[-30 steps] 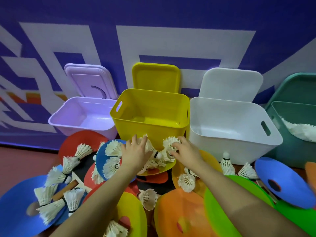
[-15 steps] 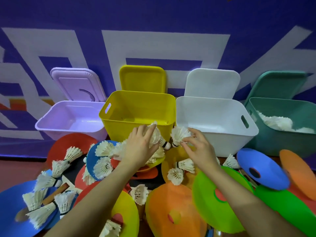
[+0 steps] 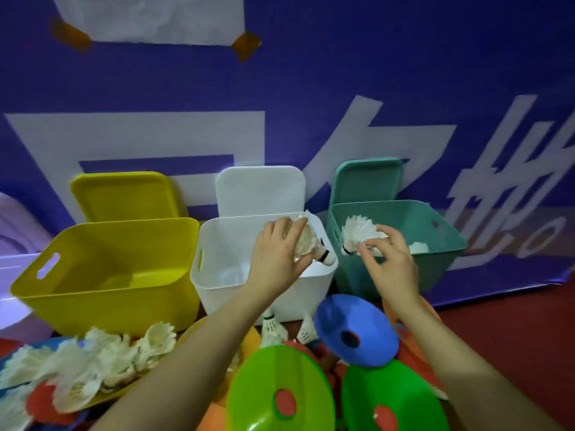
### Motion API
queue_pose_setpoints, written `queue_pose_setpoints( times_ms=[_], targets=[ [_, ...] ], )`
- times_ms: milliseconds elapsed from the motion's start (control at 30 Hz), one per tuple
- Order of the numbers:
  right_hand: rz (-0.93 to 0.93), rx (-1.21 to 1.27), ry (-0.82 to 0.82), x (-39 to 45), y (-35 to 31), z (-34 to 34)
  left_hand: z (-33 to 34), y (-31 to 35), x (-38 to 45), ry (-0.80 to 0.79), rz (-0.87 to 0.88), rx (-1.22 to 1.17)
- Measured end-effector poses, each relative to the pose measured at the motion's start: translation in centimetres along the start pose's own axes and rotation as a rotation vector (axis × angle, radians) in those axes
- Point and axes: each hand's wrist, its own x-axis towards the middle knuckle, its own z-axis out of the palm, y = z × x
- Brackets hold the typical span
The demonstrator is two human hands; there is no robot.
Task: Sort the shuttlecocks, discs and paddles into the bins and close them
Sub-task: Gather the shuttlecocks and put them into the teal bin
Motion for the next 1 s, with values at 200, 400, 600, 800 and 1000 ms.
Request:
queue_pose_setpoints(
  times_ms=[200,400,600,800,1000],
  targets=[
    [0.072,-0.096,0.011,5.9,8.1,-4.4,7.2,7.4,7.6,-0.016,0.025,-0.088],
    [0.12,-0.156,-0.005,10.4,14.9,-5.3,13.1,11.3,13.4,-0.026,-0.04,-0.119],
    [0.274,-0.266,-0.131,12.7,17.6,-4.5,16.9,12.0,16.1,-0.264,-0.153,-0.015],
    [0.313,-0.27,-0.279,11.1,17.7,-3.2,17.0,10.6,13.3,-0.315,-0.16,0.043],
    [0.24,-0.196,-0.3,7.5,14.4,-2.0,13.4,8.4,8.6,-0.296,-0.167,-0.021]
  ],
)
